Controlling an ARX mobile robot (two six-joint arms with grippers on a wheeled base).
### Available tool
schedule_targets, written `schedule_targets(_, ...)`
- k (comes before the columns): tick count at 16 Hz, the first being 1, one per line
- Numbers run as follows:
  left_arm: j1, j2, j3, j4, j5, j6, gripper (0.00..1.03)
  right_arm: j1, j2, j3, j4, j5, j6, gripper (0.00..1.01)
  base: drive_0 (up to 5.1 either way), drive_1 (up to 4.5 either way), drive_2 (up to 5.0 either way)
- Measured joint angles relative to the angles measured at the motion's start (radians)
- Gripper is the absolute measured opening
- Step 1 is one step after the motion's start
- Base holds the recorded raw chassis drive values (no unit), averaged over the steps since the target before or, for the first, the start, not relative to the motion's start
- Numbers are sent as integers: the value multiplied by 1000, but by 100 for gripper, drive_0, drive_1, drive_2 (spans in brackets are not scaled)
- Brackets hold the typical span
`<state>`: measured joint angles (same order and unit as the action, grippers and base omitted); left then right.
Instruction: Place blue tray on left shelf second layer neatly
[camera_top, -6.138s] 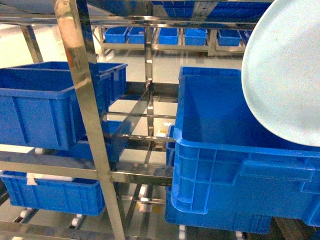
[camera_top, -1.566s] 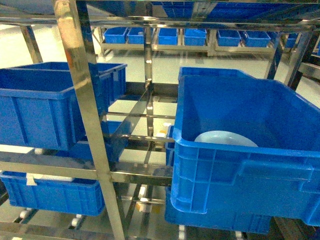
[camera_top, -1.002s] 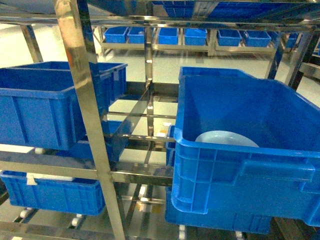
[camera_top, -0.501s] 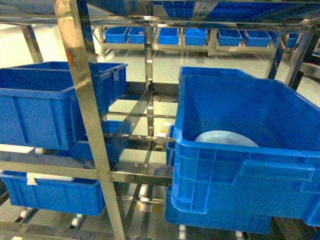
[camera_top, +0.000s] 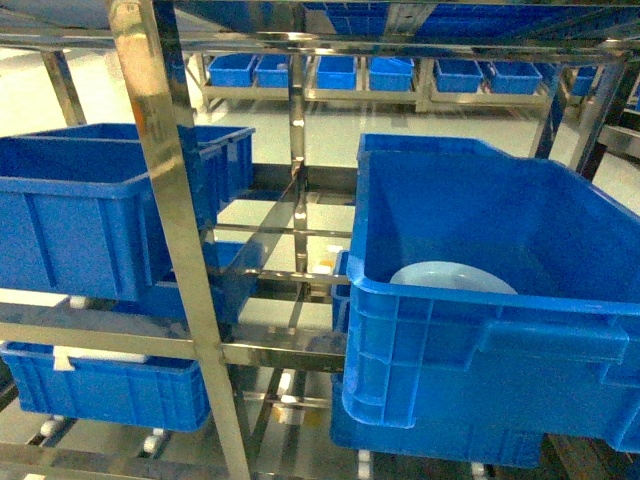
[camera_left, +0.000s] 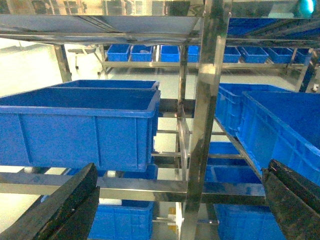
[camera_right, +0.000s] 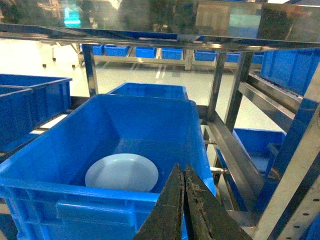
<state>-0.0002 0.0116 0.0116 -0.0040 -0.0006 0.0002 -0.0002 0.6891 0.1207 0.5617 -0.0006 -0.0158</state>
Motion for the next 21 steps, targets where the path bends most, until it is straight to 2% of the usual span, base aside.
schedule_targets(7,0,0,0,0,0,0,98,0,-112,-48,-62,0,5,2,0,0,0)
schedule_targets(11,0,0,0,0,0,0,98,0,-234,-79,-149,0,5,2,0,0,0)
schedule_targets(12,0,0,0,0,0,0,98,0,-243,-107,-104,0,6,2,0,0,0)
schedule_targets(17,0,0,0,0,0,0,98,0,-404,-107,-277,0,8,2,0,0,0)
schedule_targets(21,0,0,0,0,0,0,98,0,-487,-107,-358,0,8,2,0,0,0)
